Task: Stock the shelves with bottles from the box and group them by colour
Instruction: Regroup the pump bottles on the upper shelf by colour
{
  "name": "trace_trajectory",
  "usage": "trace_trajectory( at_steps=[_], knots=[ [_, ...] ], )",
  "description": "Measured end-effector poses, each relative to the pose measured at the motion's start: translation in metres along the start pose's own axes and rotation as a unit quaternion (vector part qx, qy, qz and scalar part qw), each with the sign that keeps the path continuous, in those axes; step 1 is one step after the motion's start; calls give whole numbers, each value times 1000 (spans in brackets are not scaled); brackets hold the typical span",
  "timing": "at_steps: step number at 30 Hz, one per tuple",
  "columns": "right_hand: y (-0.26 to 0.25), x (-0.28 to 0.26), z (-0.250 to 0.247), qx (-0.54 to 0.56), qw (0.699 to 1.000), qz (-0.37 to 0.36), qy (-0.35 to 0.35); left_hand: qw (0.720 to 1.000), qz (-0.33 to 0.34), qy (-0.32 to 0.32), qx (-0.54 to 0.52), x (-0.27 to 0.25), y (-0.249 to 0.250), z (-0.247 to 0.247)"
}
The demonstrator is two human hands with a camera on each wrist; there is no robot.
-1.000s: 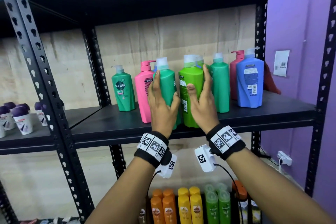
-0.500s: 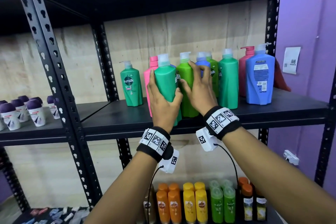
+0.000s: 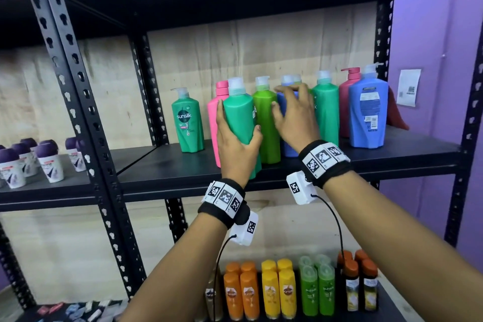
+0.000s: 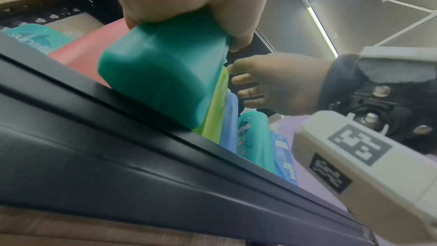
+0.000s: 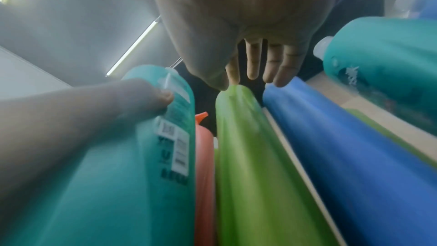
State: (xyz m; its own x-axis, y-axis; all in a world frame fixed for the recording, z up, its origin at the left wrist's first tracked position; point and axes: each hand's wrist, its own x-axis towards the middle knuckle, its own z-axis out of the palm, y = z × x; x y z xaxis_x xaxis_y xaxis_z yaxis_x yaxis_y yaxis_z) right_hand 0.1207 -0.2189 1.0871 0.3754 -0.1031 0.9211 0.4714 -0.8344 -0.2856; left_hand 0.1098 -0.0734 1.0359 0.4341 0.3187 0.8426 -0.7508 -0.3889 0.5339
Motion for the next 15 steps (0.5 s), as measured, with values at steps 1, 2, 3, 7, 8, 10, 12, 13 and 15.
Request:
trace_trajectory(
  at_steps=[1,2,3,7,8,10,12,13,15],
  knots=[
    [5,1,-5,-15,1000,11,17,1000,-4,2,-2,-1,1,0],
    [11,4,-10,-43,998,30,30,1000,-8,4,-4,-1,2,0],
    [16,6,-14,-80,994,55,43,1000,-8,5,-6,-1,4,0],
    [33,14,-28,-140,979,125,85,1000,-8,5,-6,0,5,2],
    [37,16,-29,-136,978,135,82,1000,-10,4,-5,1,5,2],
    [46,20,-28,-124,977,167,42,1000,-14,0,-6,1,5,3],
    [54,26,-25,-101,970,220,-24,1000,-17,-2,-10,1,4,4],
    [57,29,-24,-86,964,246,-49,1000,-18,-3,-13,1,3,5],
    [64,36,-21,-46,957,278,-73,1000,-17,-2,-21,2,0,6]
  ],
)
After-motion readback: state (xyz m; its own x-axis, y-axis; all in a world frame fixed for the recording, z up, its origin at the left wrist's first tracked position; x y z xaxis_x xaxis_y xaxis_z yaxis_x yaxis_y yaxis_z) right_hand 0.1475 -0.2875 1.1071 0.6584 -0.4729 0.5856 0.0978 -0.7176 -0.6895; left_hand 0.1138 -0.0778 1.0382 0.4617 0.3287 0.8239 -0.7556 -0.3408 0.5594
